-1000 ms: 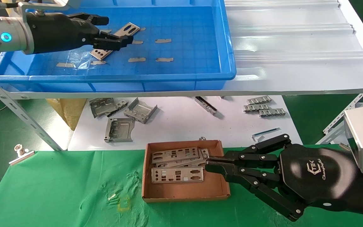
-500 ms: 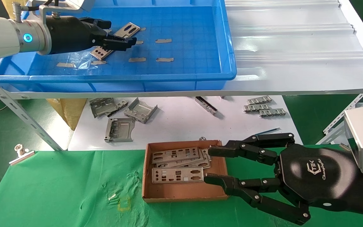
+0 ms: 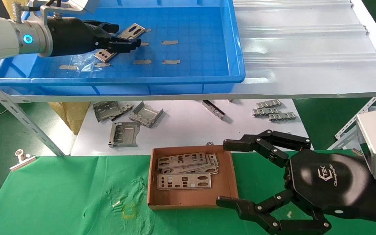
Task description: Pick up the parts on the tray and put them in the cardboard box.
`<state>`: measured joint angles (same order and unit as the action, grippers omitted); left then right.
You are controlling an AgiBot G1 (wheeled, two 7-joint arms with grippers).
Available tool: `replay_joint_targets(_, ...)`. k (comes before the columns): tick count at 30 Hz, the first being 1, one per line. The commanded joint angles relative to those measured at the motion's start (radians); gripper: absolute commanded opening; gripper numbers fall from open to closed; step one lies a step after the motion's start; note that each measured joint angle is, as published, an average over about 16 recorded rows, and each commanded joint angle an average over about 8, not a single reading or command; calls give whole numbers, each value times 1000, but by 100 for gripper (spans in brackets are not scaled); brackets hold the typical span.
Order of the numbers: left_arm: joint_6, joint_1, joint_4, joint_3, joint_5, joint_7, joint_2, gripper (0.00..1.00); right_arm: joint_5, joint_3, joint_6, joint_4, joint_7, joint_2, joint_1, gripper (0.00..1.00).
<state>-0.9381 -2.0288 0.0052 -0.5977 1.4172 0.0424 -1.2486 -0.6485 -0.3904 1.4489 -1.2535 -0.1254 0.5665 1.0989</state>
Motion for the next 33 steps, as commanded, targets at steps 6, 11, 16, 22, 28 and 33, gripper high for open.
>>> replay_joint_targets(6, 10, 3, 3, -5, 7, 8, -5, 0, 0, 0, 0, 0, 0, 0, 0, 100)
replay_joint_targets(11, 17, 4, 4, -6, 9, 18, -8, 0, 0, 0, 0, 0, 0, 0, 0, 100)
replay_joint_targets(16, 14, 4, 1, -5, 7, 25, -10, 0, 0, 0, 0, 0, 0, 0, 0, 100)
replay_joint_targets(22, 3, 0, -4, -1, 2, 28, -9, 0, 0, 0, 0, 0, 0, 0, 0, 100)
replay_joint_targets(28, -10, -11, -15, 7, -10, 21, -1, 0, 0, 0, 0, 0, 0, 0, 0, 100)
replay_joint_targets(33, -23, -26, -25, 17, -24, 6, 9, 0, 0, 0, 0, 0, 0, 0, 0, 100)
